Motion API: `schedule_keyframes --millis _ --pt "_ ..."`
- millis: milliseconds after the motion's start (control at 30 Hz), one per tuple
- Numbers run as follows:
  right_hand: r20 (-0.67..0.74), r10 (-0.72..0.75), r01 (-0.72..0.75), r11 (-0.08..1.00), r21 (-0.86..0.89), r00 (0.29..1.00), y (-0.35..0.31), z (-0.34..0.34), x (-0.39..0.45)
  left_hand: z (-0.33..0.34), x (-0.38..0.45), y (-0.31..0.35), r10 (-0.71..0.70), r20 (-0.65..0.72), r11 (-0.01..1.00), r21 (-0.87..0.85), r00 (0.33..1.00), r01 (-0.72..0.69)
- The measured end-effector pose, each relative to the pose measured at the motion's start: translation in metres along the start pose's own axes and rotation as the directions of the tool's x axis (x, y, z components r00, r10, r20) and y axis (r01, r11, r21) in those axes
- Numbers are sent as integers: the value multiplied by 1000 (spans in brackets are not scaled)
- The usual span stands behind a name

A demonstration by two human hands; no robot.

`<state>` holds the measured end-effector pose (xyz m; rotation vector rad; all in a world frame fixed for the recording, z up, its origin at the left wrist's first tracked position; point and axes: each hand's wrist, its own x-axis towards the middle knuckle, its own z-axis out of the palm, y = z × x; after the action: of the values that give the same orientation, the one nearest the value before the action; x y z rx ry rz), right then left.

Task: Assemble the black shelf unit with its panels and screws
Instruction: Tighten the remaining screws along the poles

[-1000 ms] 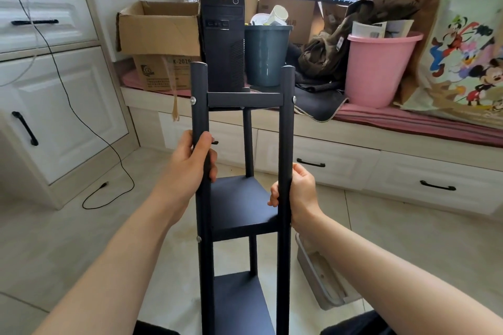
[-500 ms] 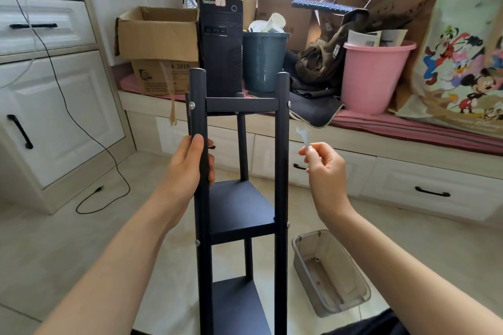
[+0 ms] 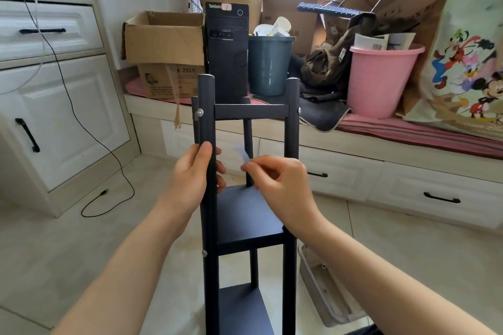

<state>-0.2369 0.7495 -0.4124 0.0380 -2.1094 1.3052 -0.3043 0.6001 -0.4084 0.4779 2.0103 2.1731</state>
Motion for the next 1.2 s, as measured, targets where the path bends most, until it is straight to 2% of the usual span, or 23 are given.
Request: schedule_keyframes --millis 200,467,633,900,1200 --pt "75 148 -152 987 54 986 1 17 20 0 -1 1 -19 -5 1000 -4 1000 19" --pt "41 183 -185 981 52 982 -15 28 49 -2 2 5 -34 5 999 13 999 34" --pt "31 143 -146 984 103 989 -18 30 52 -4 1 5 -36 10 999 36 999 35" --pt "-3 16 -17 999 -46 1000 -8 35 51 -7 1 7 -21 -12 997 73 1000 21" --pt "-115 -173 149 970 -191 978 6 47 51 -7 -2 11 -6 25 997 76 1000 4"
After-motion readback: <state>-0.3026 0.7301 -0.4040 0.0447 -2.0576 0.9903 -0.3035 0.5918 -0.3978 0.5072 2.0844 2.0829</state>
